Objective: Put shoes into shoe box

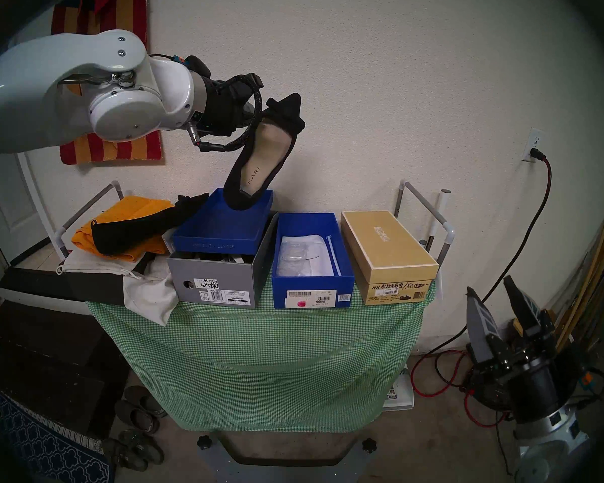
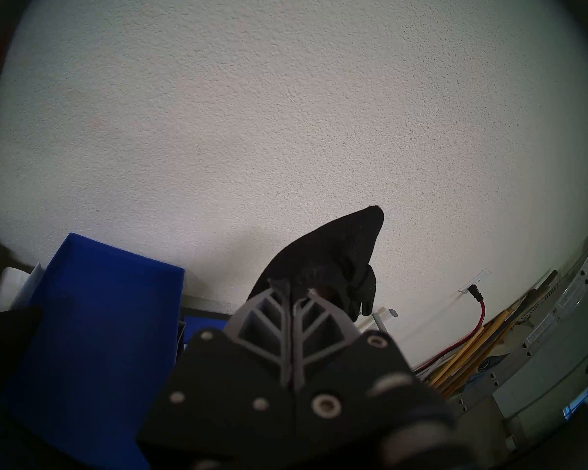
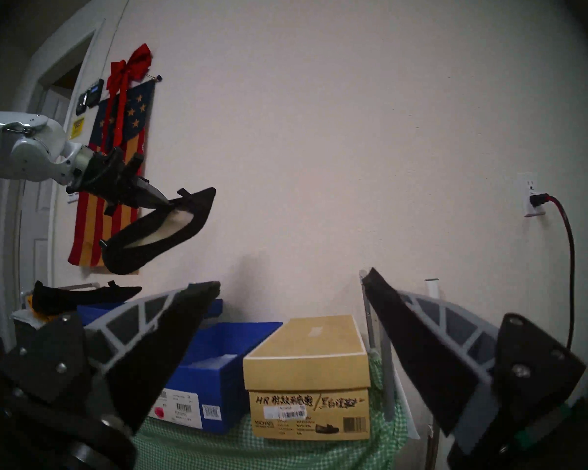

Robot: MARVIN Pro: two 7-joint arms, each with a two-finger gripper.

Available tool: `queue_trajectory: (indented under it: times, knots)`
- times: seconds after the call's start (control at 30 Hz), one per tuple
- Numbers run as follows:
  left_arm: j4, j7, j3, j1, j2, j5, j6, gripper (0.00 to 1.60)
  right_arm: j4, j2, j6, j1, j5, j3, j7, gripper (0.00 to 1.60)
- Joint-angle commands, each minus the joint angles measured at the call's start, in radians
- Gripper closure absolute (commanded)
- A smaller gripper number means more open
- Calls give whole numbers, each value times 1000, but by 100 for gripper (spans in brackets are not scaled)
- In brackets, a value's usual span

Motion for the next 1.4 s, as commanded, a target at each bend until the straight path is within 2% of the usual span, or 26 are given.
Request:
queue_trajectory:
  times: [0.0,0.03,0.07,0.13,0.17,0.23,0.3,0.33,0.37,0.5,0.53,0.57,0.67,0.73,0.77,0.8,0.83,1.03,1.07,1.1,1.2,1.27,1.37]
  knots:
    - [0,0,-5,-4,-2,-2,-1,160,-4,109,36,110,-5,-43,-23,0]
    - [0,0,-5,-4,-2,-2,-1,160,-4,144,49,144,-9,-56,-37,0]
    - [0,0,-5,-4,-2,-2,-1,160,-4,116,41,116,-11,-58,-24,0]
    - [0,-1,-5,-4,-2,-1,-1,160,-4,163,60,165,-13,-78,-36,0]
    - [0,-1,-5,-4,-2,-1,-1,160,-4,156,59,158,-15,-82,-31,0]
    - [0,-1,-5,-3,-2,0,-1,160,-4,193,72,195,-19,-102,-43,0]
    - [0,-1,-5,-3,-1,0,-1,160,-4,205,76,208,-23,-117,-44,0]
    - [0,-2,-4,-3,-1,1,-1,160,-4,243,87,247,-27,-141,-52,0]
    - [0,-2,-4,-3,-1,1,-1,160,-4,233,83,237,-28,-146,-45,0]
    - [0,-2,-4,-3,-1,2,-1,160,-4,288,100,308,-40,-200,-57,0]
    - [0,-3,-4,-3,-1,2,-1,160,-4,280,95,286,-41,-207,-55,0]
    - [0,-3,-4,-3,-1,3,-1,160,-4,304,106,327,-46,-226,-61,0]
    - [0,-3,-4,-3,-1,3,-1,160,-4,326,110,336,-53,-261,-67,0]
    - [0,-3,-4,-3,-1,4,-1,160,-4,340,123,378,-63,-296,-72,0]
    - [0,-3,-4,-3,-1,4,-1,160,-4,346,121,367,-64,-303,-74,0]
    - [0,-3,-4,-3,-1,4,-1,160,-4,352,131,402,-70,-324,-78,0]
    - [0,-4,-4,-3,-1,5,-1,160,-4,357,131,396,-72,-334,-80,0]
    - [0,-4,-3,-3,-1,6,-1,160,-4,378,159,476,-87,-416,-102,0]
    - [0,-4,-3,-3,-1,7,-1,160,-4,377,166,496,-85,-432,-109,0]
    - [0,-5,-3,-2,-1,7,-1,160,-4,376,165,484,-80,-438,-115,0]
    - [0,-5,-3,-2,-1,8,-1,160,-4,372,188,547,-72,-478,-135,0]
    - [0,-5,-3,-2,0,8,-1,160,-4,367,191,543,-66,-490,-146,0]
    - [0,-6,-3,-2,0,9,-1,160,-4,361,210,599,-56,-524,-167,0]
